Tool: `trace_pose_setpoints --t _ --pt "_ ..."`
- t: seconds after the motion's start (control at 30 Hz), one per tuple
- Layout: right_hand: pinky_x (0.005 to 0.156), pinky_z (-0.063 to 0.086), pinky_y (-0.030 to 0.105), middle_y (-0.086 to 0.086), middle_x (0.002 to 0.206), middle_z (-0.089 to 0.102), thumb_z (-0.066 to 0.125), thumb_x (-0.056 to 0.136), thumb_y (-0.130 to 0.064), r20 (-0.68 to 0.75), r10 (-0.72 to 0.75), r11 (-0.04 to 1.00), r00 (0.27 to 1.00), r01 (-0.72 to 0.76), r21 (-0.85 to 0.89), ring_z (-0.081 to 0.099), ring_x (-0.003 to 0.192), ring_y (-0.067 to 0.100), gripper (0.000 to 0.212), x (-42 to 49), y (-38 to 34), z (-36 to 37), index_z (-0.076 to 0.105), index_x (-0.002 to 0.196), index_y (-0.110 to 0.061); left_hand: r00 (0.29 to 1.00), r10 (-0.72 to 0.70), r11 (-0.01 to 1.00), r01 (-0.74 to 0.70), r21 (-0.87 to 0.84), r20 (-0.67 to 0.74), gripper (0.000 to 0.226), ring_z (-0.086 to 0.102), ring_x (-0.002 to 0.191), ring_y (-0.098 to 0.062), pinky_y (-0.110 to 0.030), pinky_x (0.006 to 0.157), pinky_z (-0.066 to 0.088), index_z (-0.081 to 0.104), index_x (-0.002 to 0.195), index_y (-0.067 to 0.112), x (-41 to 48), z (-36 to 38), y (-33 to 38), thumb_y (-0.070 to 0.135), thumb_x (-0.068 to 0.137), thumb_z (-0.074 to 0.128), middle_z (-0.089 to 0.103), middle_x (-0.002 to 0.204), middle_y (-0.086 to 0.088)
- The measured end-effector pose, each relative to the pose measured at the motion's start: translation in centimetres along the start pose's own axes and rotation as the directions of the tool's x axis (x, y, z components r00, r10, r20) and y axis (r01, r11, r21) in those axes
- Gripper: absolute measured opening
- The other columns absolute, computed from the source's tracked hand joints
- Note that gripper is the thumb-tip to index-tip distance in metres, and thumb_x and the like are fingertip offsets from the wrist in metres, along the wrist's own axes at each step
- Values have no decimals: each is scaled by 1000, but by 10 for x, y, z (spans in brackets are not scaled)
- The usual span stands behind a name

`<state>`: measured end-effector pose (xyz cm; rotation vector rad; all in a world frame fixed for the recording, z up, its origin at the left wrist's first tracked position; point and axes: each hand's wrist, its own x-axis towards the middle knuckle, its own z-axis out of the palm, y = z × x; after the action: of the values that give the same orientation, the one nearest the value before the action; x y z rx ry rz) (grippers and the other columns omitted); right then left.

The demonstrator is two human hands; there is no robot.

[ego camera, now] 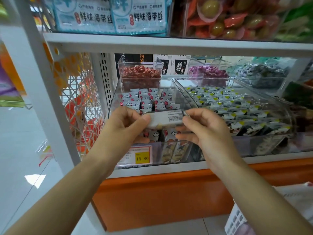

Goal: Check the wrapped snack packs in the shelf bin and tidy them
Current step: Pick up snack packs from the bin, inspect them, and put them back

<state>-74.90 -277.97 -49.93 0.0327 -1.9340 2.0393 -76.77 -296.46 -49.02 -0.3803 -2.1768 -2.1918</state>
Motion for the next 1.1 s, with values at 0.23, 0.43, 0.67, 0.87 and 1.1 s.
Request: trace_pose_setpoints --t 0.23,0.43,0.67,0.87,1.1 --pt "60 59 27 -8 95 66 60 88 -18 97 -146 976 984 159 -146 67 85 8 16 -2 1 -1 66 100 -27 999 37 995 -39 87 27 29 71 79 -12 -18 72 56 57 110 23 0 -4 3 22 81 63 72 90 1" --pt "53 58 30 -16 75 65 62 87 -19 65 -143 975 988 152 -164 66 74 16 9 1 1 -1 69 83 -24 992 81 967 -101 234 92 28 68 81 -8 -17 72 55 63 106 29 -3 -4 6 24 79 66 70 90 2" --pt "50 57 31 -9 68 59 61 89 -15 39 -280 901 959 277 -333 63 67 12 15 -1 0 2 63 74 -17 989 92 912 -130 388 114 12 62 87 -7 -24 76 54 61 90 33 -4 1 6 28 81 66 64 93 5" --pt "64 54 47 -7 72 63 60 89 -20 133 -326 844 936 351 -404 62 72 13 15 -4 -4 5 64 75 -21 995 52 903 -82 422 82 22 65 66 -14 -27 59 57 63 74 15 -1 -1 12 36 79 65 68 73 -1" --pt "58 44 14 -14 67 63 61 88 -18 154 -265 893 952 302 -334 58 65 0 19 0 -4 4 66 71 -23 979 -68 922 -12 387 193 32 69 66 -23 -26 59 59 72 73 6 2 -8 16 36 74 62 72 72 -9"
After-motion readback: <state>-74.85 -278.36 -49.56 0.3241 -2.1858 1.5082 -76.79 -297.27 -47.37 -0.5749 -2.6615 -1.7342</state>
